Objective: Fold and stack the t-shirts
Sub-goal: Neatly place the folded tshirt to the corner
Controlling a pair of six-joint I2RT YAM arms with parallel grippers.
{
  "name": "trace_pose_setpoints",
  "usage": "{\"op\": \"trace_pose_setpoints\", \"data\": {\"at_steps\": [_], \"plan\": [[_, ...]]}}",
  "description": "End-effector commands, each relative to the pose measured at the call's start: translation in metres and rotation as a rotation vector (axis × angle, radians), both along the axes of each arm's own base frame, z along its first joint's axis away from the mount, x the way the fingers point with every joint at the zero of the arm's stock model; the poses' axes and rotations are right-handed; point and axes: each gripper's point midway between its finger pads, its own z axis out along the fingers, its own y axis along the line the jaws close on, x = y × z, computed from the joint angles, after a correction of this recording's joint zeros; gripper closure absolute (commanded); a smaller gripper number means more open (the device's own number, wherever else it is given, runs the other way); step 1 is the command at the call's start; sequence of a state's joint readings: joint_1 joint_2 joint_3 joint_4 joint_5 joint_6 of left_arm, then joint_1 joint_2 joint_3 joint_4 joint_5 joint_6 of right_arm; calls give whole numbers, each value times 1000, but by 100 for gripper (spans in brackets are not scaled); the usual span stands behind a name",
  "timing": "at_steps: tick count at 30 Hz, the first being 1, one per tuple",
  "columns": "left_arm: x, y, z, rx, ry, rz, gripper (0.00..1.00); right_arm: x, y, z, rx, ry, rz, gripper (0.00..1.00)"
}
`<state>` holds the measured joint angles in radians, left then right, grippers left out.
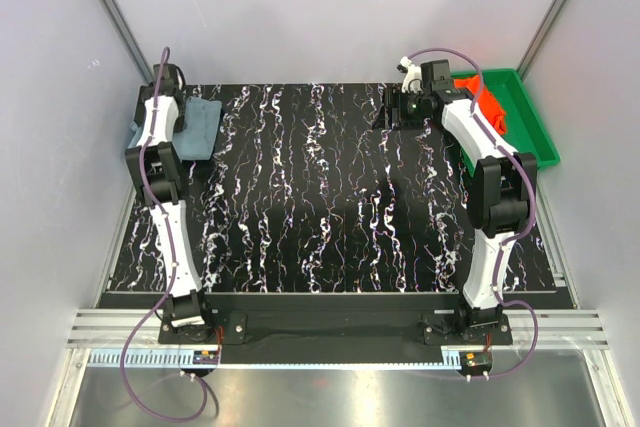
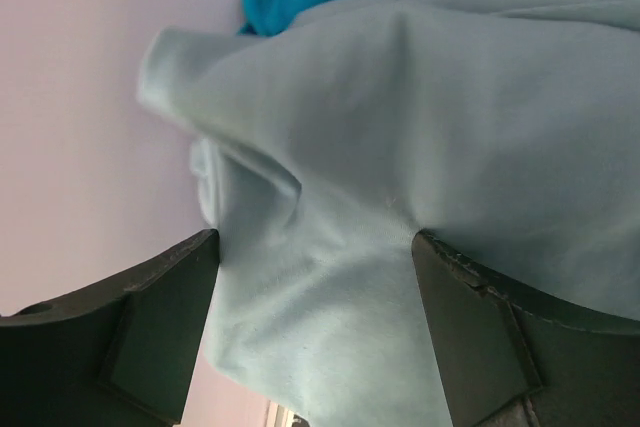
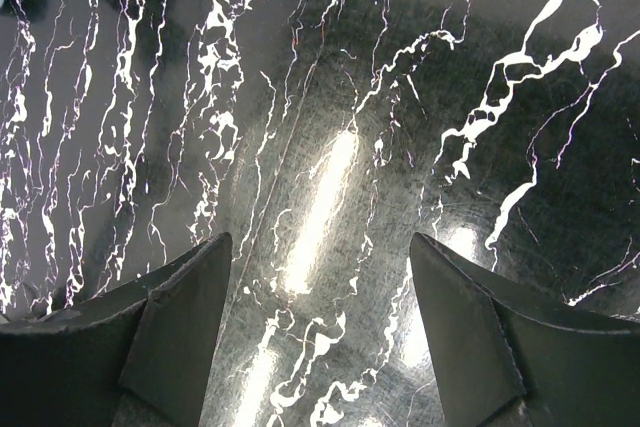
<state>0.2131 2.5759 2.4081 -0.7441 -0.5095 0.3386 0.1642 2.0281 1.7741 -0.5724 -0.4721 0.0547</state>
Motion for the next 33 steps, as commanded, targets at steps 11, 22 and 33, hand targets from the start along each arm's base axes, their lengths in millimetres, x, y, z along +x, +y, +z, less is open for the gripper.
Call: {"op": "trace_pose_setpoints", "data": {"at_steps": [11,22,33], "plan": [[2,15,6,101,-9,42,16,5,-3,38,11,-102,2,20],[2,3,72,168,-86,31,23,3,-1,37,15,-98,5,20],[3,22,103,369,-43,11,38,10,2,33,26,-86,3,20]]}}
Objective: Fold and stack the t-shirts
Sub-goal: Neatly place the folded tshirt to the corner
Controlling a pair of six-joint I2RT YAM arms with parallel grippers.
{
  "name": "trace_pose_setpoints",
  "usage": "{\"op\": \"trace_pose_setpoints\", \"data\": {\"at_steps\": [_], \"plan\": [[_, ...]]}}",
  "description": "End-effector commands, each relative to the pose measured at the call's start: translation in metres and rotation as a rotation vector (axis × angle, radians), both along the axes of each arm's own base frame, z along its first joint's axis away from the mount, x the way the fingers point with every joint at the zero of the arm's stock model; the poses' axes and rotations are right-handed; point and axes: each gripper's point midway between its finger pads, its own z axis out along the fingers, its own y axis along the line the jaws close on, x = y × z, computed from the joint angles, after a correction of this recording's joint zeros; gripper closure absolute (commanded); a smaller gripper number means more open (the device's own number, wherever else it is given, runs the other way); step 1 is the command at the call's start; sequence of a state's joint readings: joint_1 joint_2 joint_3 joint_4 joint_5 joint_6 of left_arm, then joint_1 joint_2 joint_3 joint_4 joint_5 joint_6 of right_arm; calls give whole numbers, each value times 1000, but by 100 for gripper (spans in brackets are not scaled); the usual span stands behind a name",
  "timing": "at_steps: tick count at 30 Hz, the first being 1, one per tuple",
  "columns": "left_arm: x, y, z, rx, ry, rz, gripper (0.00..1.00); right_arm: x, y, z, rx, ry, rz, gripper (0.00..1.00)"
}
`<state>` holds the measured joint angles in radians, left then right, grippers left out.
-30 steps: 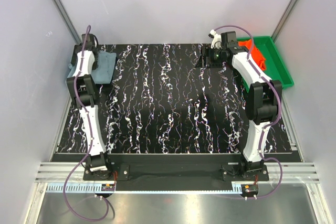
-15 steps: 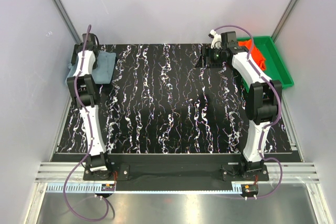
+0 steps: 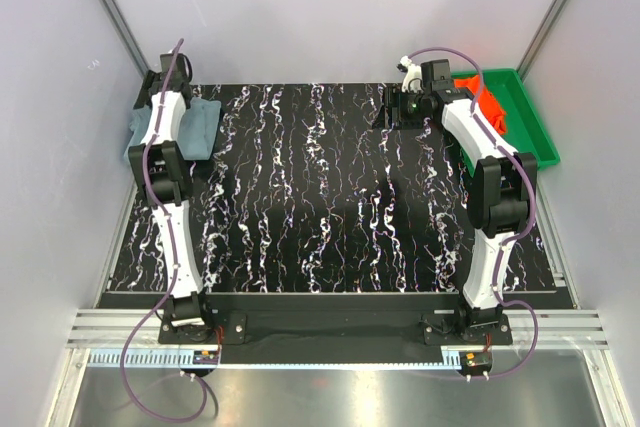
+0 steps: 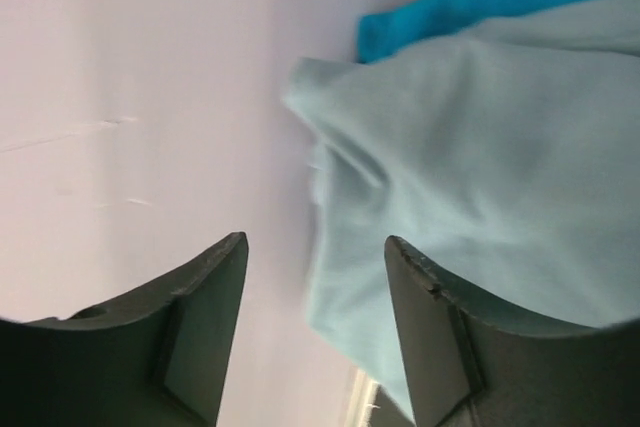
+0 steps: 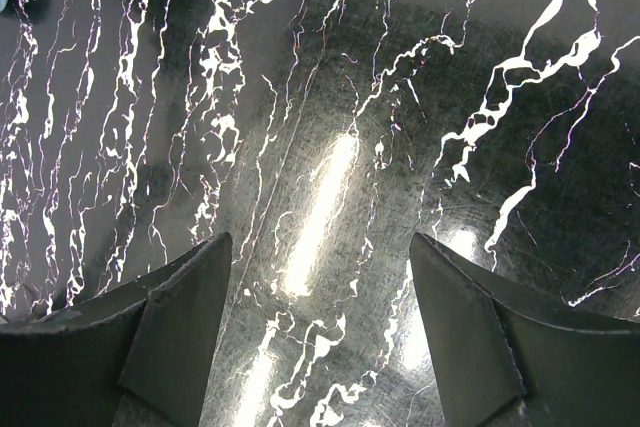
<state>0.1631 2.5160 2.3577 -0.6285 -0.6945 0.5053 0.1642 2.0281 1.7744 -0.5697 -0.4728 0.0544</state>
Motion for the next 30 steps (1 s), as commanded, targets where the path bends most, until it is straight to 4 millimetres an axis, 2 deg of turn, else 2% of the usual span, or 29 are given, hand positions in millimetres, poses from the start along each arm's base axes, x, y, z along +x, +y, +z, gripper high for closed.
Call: {"op": "trace_pose_setpoints", "data": {"at_steps": [1,3,4,6,7,10,18,25,30], "plan": [[-3,24,51,141,-54,37,39,9,1,32,26,-81,1,20],[-3,31,43,152,-38,48,47,10,0,32,24,-82,0,20],[-5,36,33,153,-13,48,53,9,1,31,24,-79,1,20],[-4,41,29,178,5,48,68,9,1,31,21,-81,0,21],[-4,43,27,183,13,47,82,9,0,32,21,-82,-1,21],[-2,50,14,191,39,41,93,8,1,30,18,-79,2,21],[-7,47,-2,175,93,28,98,11,2,28,21,-77,1,20],[-11,41,4,147,80,31,100,12,2,25,28,-70,3,20],[-14,34,-3,122,108,9,100,14,3,27,31,-75,5,20]]}}
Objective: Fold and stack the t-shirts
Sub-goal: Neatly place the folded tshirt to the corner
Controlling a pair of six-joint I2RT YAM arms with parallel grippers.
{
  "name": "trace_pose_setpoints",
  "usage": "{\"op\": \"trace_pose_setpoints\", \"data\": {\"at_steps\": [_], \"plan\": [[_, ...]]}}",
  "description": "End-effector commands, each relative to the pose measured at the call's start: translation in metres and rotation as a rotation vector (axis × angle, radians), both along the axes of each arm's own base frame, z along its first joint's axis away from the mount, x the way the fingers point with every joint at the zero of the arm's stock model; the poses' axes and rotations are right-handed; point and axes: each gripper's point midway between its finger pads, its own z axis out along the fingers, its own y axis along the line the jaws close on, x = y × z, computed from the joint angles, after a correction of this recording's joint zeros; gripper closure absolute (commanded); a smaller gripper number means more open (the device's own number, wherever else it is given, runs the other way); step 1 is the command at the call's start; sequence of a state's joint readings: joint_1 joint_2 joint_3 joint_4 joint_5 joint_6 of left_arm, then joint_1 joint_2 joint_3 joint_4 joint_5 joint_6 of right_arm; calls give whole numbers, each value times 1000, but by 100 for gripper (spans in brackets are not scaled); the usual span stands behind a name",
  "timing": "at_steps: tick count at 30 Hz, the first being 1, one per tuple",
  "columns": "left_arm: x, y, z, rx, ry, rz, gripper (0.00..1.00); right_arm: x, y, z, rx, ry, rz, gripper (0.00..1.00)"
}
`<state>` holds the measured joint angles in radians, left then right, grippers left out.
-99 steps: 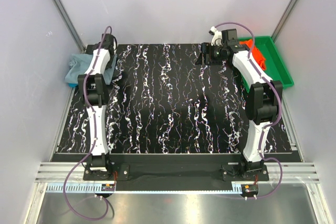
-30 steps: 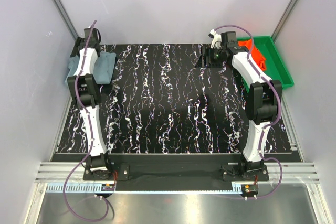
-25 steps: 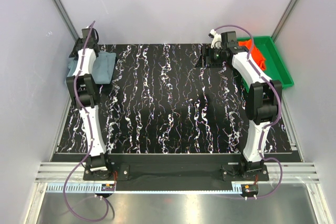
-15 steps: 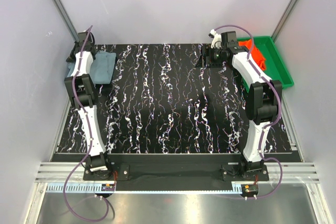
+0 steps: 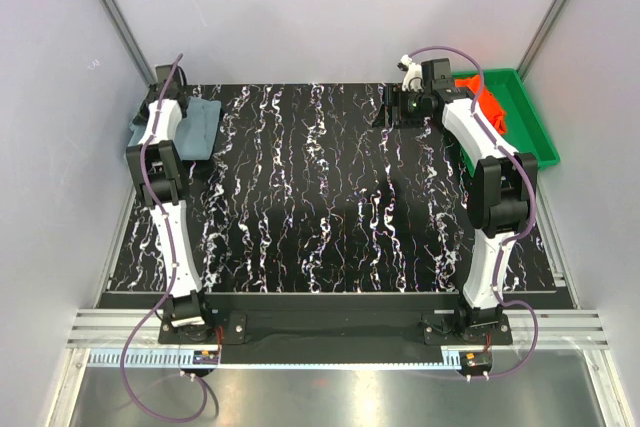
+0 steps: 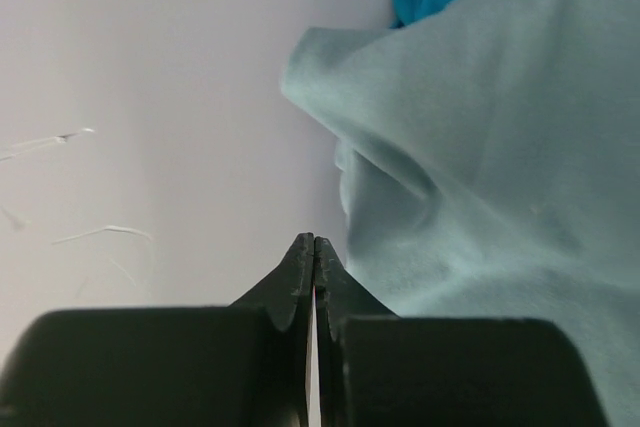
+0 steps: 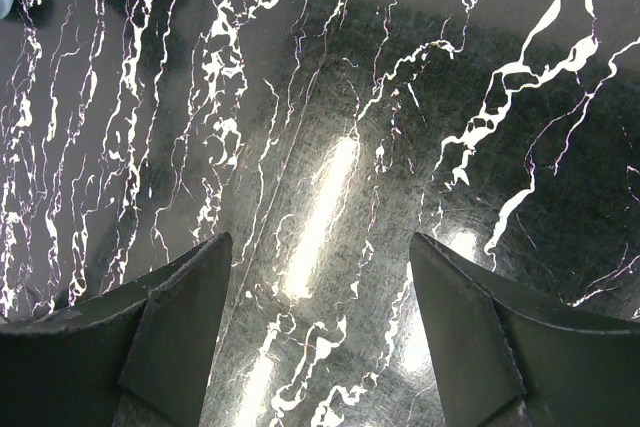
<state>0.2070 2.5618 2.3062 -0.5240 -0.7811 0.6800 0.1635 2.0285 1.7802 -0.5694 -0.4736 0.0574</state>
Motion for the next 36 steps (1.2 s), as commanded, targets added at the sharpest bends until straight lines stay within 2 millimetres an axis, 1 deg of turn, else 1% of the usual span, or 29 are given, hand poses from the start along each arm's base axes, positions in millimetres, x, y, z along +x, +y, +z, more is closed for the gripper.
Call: {"op": "trace_pose_setpoints", "data": {"at_steps": [1,7,9,11,12,15,17,18,21,23,24,26,30,32,35,36], "plan": [[0,-8,14,-13,-22,-12,100,13,3,25,27,-72,8,20],[4,-17,7,-23,-10,-30,100,12,3,24,27,-69,9,20],[4,-17,0,-23,1,-33,100,12,3,23,25,-67,9,21],[3,-14,-4,-12,8,-25,99,12,3,23,25,-67,9,20],[3,-11,-10,-11,17,-20,99,12,3,24,24,-70,8,21],[1,-6,-15,11,30,-1,99,10,2,24,19,-70,8,21],[1,-6,-11,12,19,1,99,9,1,23,15,-68,6,21],[4,-7,-5,10,1,-2,99,8,0,22,13,-66,7,20],[5,-9,0,3,-8,-12,99,7,0,19,12,-60,7,21],[6,-11,-2,-5,-7,-18,99,8,1,20,15,-62,5,20],[5,-10,-7,-5,6,-16,99,9,1,19,15,-61,4,20],[4,-8,-11,1,14,-11,98,11,1,21,18,-64,4,21],[1,-2,-32,1,45,5,97,12,1,23,15,-69,4,21],[0,2,-38,10,58,9,96,9,0,21,7,-64,6,21],[-3,10,-55,22,90,21,95,4,-3,19,-6,-62,6,20],[-3,14,-55,26,88,27,95,3,-4,21,-9,-66,5,20]]}}
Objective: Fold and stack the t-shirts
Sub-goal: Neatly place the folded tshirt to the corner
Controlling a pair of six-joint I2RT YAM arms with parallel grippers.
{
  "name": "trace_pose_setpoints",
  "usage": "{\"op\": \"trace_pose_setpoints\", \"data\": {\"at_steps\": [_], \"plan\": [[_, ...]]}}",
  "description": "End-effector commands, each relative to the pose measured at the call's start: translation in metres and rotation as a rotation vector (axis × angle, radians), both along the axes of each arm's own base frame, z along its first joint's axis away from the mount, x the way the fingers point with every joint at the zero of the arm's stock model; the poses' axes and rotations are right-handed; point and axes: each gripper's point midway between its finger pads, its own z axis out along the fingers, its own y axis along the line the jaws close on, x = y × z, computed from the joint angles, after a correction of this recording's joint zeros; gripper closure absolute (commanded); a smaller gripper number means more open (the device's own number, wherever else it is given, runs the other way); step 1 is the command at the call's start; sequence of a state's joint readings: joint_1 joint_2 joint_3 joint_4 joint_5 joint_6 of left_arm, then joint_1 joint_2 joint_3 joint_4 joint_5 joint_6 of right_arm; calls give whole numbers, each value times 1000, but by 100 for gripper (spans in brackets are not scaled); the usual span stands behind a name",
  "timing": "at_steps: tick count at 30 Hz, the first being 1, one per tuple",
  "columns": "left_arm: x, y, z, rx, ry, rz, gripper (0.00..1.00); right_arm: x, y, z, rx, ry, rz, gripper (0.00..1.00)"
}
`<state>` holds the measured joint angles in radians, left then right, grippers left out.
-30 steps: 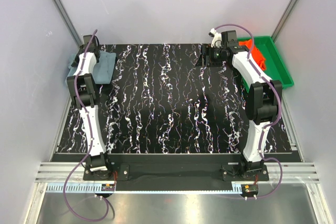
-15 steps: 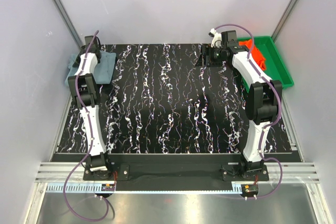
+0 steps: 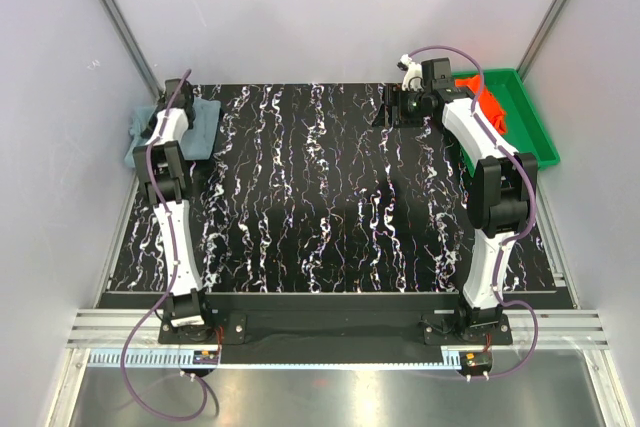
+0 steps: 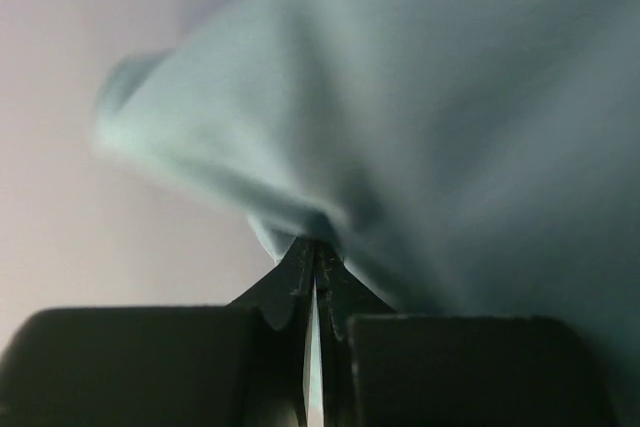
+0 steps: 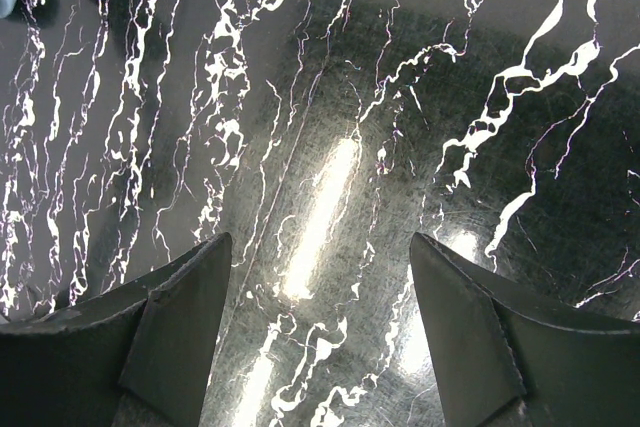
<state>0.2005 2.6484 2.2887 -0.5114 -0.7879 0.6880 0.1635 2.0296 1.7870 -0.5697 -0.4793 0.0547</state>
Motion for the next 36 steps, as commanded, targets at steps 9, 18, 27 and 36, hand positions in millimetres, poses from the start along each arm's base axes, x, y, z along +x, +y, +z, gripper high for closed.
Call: {"op": "trace_pose_setpoints", "data": {"at_steps": [9,18,27,36], "plan": [[8,32,11,95,-70,59,91,-5,-6,15,-19,-49,-2,20],[25,40,23,176,-126,35,38,-3,-5,18,-9,-46,-4,20],[34,16,34,108,-203,34,28,-3,-5,22,-9,-55,-5,20],[39,-83,137,-15,-380,-114,21,0,-5,50,-4,-131,2,20]]}}
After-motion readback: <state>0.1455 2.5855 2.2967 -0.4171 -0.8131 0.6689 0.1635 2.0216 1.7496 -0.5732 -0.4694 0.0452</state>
